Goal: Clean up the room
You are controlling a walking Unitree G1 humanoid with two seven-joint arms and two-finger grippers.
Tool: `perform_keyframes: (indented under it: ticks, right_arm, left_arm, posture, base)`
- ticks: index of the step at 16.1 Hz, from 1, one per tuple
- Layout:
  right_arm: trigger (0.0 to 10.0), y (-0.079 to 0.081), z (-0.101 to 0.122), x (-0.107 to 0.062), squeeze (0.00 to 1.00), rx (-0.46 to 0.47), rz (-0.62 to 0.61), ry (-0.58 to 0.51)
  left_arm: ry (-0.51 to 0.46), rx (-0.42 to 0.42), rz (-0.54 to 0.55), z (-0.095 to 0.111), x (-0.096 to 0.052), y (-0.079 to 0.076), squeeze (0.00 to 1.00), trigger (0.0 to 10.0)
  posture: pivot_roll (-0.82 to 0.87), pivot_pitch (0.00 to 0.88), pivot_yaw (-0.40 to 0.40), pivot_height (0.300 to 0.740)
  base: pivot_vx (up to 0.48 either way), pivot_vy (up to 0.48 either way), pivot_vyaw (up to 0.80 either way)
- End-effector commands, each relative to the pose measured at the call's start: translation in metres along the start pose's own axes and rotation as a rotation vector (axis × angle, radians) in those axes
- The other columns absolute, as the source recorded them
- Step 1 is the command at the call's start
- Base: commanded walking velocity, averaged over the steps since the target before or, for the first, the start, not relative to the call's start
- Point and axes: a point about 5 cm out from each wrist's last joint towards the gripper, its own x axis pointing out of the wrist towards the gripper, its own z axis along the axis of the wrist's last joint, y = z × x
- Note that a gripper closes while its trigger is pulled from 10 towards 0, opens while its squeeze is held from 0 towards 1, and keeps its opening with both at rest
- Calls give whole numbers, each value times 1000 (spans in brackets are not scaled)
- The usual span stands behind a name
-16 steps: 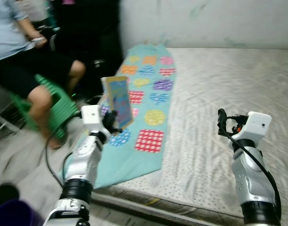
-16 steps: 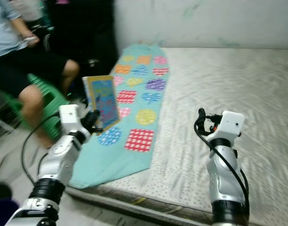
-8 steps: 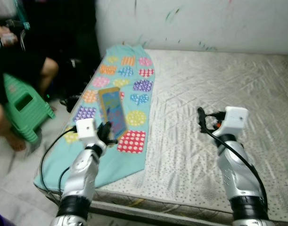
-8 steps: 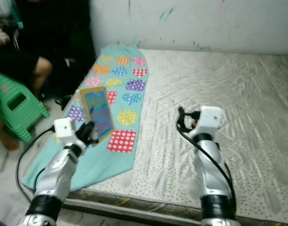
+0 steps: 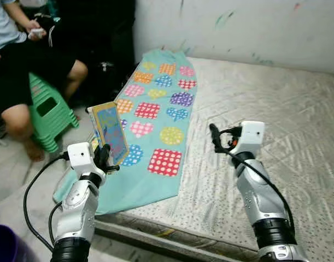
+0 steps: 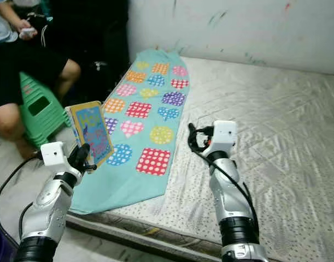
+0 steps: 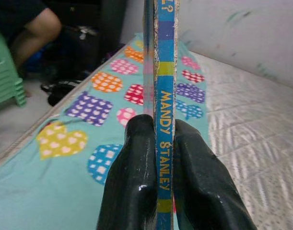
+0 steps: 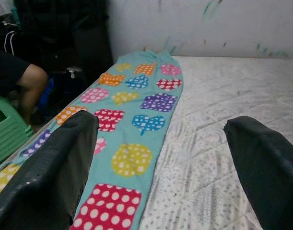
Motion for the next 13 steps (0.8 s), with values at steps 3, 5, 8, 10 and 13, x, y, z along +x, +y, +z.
perform_keyframes:
  ticks: [3, 5, 8, 10, 13]
  right_arm:
    - [10000, 0, -2, 2, 0, -2, 1, 10]
    - [10000, 0, -4, 2, 0, -9, -5, 5]
    - [10000, 3, -6, 0, 0, -5, -3, 3]
    - [10000, 4, -8, -2, 0, -6, 4, 6]
    - [10000, -6, -5, -3, 0, -25, -7, -2]
  left_arm:
    - [-50, 13, -27, 15, 2, -7, 0, 10000]
    - [-33, 13, -32, 12, 1, -7, 0, 10000]
    - [-27, 10, -49, 12, 2, -11, 0, 10000]
    - [-26, 9, -48, 14, 3, -10, 0, 10000]
    - [-27, 28, -6, 12, -2, 1, 0, 10000]
  posture:
    - [-28, 0, 18, 740]
    - [-34, 0, 31, 740]
    - [-38, 0, 36, 740]
    - [-42, 0, 35, 740]
    - [-47, 0, 41, 740]
  base:
    - [0, 0, -800]
    - [0, 0, -800]
    - [0, 0, -800]
    - [0, 0, -800]
    - [0, 0, -800]
